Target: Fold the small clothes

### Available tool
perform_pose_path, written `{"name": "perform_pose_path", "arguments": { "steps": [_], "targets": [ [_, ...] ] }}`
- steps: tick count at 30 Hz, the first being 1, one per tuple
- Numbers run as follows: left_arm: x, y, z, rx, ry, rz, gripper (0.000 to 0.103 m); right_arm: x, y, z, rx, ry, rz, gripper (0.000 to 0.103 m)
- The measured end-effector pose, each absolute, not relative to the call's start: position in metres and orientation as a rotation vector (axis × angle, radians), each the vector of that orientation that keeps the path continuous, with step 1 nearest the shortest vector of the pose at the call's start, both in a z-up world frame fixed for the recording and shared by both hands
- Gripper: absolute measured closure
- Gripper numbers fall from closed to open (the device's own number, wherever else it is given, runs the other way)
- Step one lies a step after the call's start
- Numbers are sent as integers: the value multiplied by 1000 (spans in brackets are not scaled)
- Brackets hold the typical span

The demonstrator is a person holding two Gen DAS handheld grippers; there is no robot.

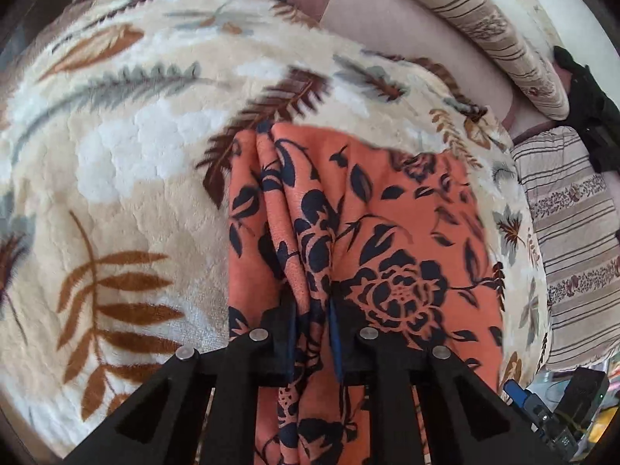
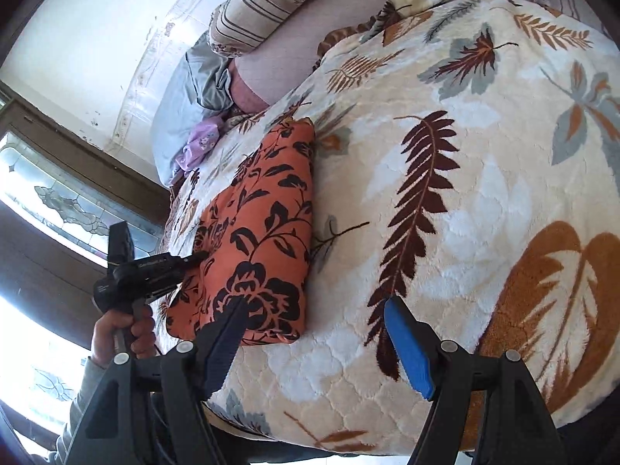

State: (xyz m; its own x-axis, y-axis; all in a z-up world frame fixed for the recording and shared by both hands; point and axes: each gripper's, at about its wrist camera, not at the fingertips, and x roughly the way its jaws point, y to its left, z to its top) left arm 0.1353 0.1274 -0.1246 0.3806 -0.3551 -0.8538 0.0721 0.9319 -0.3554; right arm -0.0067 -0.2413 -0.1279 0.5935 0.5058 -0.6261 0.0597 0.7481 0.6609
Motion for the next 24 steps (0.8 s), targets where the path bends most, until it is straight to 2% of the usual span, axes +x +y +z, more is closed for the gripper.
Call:
{"name": "perform_pose_path", "arguments": {
  "steps": [3,7,13,17,19,21,24],
  "targets": [
    [128,132,-101,-257,1065,-292,88,-8,-246,-127,695,905,269,27],
    [141,162,-156,-371,1207,-254,86,-8,-246,-123,695,906,278,27],
    [133,170,-149,-368,1175,-254,86,1,-238,-117,680,924,318,23],
    [125,157,-122,-329,1114,-255,87,1,-238,-119,711,926,330,23],
    [128,159,-137,-315,1142,-242,86,0,-239,-122,707,927,327,23],
    [134,174,-160,-416,1169,-235,83,-1,-240,-127,719,950,319,23],
    [131,175,-157,-393,1153,-236,83,-5,-244,-126,727,935,322,23]
  ]
}}
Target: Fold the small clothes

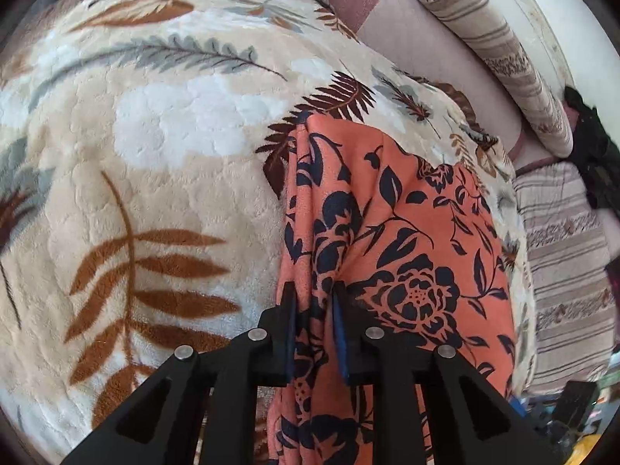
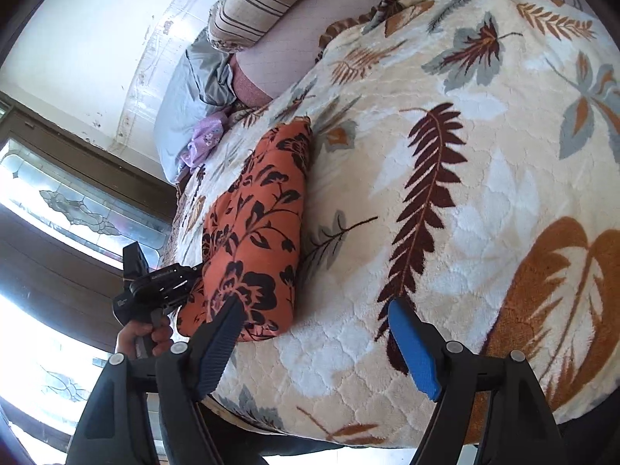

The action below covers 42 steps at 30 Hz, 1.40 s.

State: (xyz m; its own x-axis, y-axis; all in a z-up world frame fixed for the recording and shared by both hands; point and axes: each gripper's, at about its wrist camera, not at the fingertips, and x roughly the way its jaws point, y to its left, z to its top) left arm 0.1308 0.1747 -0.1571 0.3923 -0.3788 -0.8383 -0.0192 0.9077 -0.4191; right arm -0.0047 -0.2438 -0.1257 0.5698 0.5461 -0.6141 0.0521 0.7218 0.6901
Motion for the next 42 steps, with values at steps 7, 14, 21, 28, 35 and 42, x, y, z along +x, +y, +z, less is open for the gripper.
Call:
{"name": "perform_pose_path", "arguments": {
  "steps": [7,14,21,28,35,42],
  "targets": [
    [128,164,-154,-322,1149,-190,78,-3,-248,-125,749,937,342,23],
    [126,166,-155,-311,1139,-156,68,-9,-247,-129,734,971,349,22],
    [123,167,-155,-302,1123,-171,67,-4,-240,-120,702,970,351,22],
    [122,170,-157,-313,1106,-191,66,-1,-225,-131,677,1025,356,22],
    [118,170,-157,-270,1084,-182,59,-1,-234,-145,728,1063,332,22],
    [81,134,-86,-80,902,-61,50,14,-250,-154,873,1068,380,22]
  ]
}}
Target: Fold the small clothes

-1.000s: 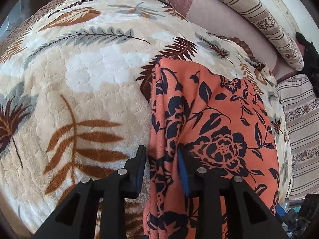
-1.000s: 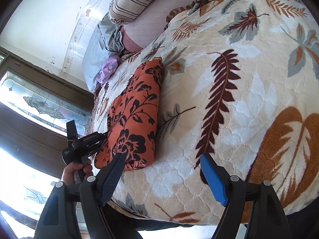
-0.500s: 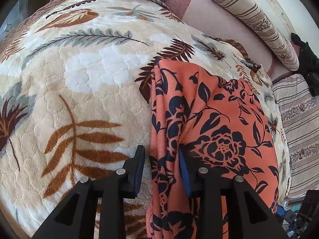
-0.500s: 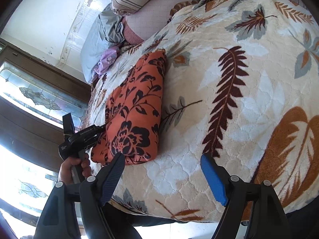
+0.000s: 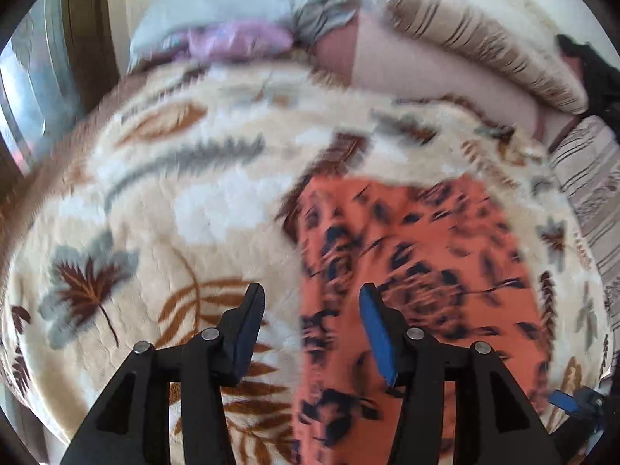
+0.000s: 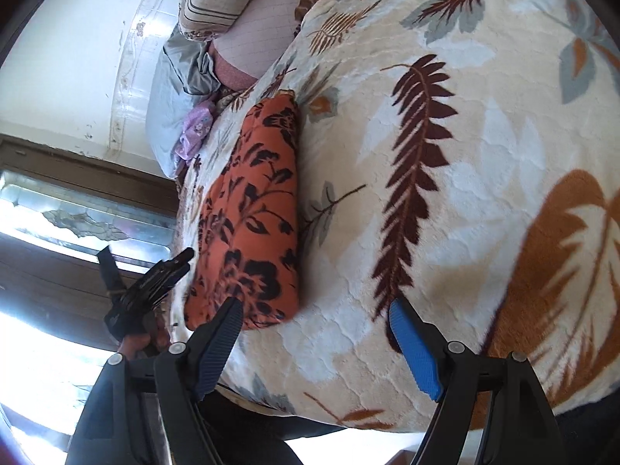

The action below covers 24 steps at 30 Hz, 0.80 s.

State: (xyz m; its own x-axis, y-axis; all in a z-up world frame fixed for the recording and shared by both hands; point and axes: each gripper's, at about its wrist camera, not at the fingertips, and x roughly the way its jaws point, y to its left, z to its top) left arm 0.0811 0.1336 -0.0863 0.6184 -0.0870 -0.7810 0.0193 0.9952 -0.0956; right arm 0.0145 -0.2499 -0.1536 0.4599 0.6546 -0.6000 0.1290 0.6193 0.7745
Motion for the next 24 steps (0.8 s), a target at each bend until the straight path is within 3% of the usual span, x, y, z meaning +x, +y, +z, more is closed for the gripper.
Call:
{"name": "perform_pose_path", "arguments": {
  "steps": [4,9,10,11,15,17,19,21,22,23,24],
  "targets": [
    [60,111,-78,-59,831,-139,50,46,-240,-161,968,1094,468,22],
    [77,112,-145,2,1023,-46,46,81,-213,-182,1085,1170,551,21],
    [75,123,-150,-65,1006,-48,38,85,-204,-185,1072,1191,582,27],
    [74,129,-151,-96,1012,-35,36,89,-192,-181,989,1202,605,67],
    [72,127,-149,-31,1007,-38,35,78,-165,-132,661,1105,529,76],
    [75,126,-151,-22,1012,-31,31,79,-153,-148,528,1167,474,76],
    [76,128,-148,-36,1023,-27,31,80,-166,-172,665,1191,499,69],
    [74,125,-135,-29,1012,-7,33,75,-180,-172,782,1187,530,48],
    [71,119,-127,-19,993,-6,33,73,-184,-169,815,1176,556,26],
    [68,114,-118,-15,960,-26,33,70,-190,-165,849,1158,578,11],
    [65,109,-108,-11,916,-54,33,68,-196,-162,882,1133,579,10]
  ]
}}
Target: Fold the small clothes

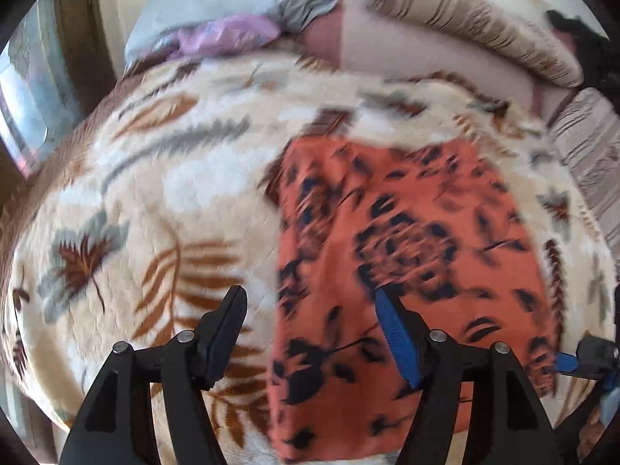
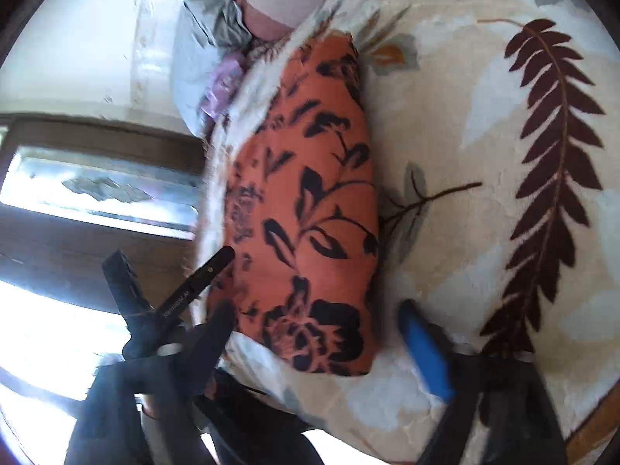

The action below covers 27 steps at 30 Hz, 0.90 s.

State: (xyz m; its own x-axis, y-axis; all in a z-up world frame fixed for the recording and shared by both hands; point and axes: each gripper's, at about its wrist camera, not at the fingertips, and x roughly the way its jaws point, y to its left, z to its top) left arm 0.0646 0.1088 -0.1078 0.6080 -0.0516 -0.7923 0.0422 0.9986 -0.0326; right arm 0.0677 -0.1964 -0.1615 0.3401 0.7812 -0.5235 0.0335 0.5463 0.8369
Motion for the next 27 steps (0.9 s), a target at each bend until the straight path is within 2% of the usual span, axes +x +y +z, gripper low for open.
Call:
{"name": "perform_pose_path", "arguments": {
  "steps": [3,6,7,8,9,10,11,14,16,18,19,21,22,24,27],
  "targets": [
    [59,88,-94,81,820,-111,33,74,-216,-162,1008,1081,593,10],
    [80,88,-137,158,963,-54,32,95,-225,-176,1096,1072,547,10],
    [81,98,-151,89,974,-68,29,105,-222,-183,1124,1093,569,12],
    [79,107,-154,27,955,-67,25,113,-215,-187,1129,1113,593,19],
    [78,113,-155,-2,955,-54,22,118,-204,-181,1097,1116,638,30],
    [77,114,-155,-2,949,-53,22,120,-192,-170,1025,1114,662,58],
    [76,113,-154,19,944,-54,22,115,-182,-154,927,1093,651,67],
    [75,112,-154,35,938,-61,22,104,-170,-127,676,1050,539,71],
    [75,112,-157,17,947,-68,19,105,-167,-153,561,1134,439,71],
    [76,111,-153,12,956,-55,19,102,-180,-161,662,1127,468,70],
    [76,109,-148,21,959,-43,20,101,-181,-156,671,1121,473,65],
    [72,101,-131,58,926,-39,21,99,-185,-150,684,1122,473,37],
    [69,98,-124,66,891,-57,21,99,-189,-149,727,1115,486,16],
    [65,93,-119,98,852,-68,21,98,-205,-144,837,1063,491,14],
    [75,104,-156,91,950,-55,20,114,-228,-151,974,1037,468,14]
  ]
}}
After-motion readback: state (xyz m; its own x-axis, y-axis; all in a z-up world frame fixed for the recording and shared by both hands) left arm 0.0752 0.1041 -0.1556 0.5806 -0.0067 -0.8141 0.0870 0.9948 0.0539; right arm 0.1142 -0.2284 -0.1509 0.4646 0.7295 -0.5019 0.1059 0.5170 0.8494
